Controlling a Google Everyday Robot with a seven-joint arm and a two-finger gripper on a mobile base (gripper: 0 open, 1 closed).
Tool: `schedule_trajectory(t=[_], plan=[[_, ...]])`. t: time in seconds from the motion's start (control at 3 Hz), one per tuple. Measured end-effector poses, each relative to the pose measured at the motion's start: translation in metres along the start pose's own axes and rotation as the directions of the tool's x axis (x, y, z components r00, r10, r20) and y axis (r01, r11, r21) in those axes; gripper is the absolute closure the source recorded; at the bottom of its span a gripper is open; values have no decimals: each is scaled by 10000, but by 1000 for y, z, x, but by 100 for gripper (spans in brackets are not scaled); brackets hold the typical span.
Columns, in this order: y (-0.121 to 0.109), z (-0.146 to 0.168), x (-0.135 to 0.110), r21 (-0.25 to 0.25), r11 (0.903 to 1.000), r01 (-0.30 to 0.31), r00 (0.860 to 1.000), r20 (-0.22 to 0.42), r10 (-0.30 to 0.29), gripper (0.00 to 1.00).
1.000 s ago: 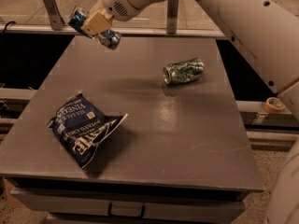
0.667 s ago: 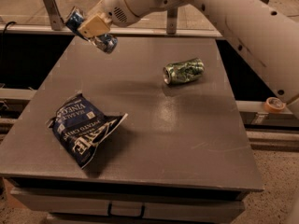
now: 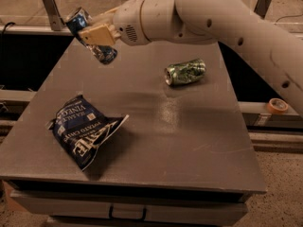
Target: Place redbull can upright
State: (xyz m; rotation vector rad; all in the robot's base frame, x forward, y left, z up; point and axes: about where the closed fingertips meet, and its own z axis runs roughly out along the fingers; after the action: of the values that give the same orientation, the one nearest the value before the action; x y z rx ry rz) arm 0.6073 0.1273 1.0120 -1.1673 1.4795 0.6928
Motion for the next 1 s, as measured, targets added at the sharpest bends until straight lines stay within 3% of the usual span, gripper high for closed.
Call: schedule_trajectory(t=[0.33, 0.67, 1.0], plan=[[8, -32, 12, 240, 9982, -556, 9955, 784, 536, 100], [-1, -58, 14, 655, 9958, -644, 9945, 872, 586, 100], [-1, -57, 14, 645, 9959, -637, 9946, 857, 581, 100]])
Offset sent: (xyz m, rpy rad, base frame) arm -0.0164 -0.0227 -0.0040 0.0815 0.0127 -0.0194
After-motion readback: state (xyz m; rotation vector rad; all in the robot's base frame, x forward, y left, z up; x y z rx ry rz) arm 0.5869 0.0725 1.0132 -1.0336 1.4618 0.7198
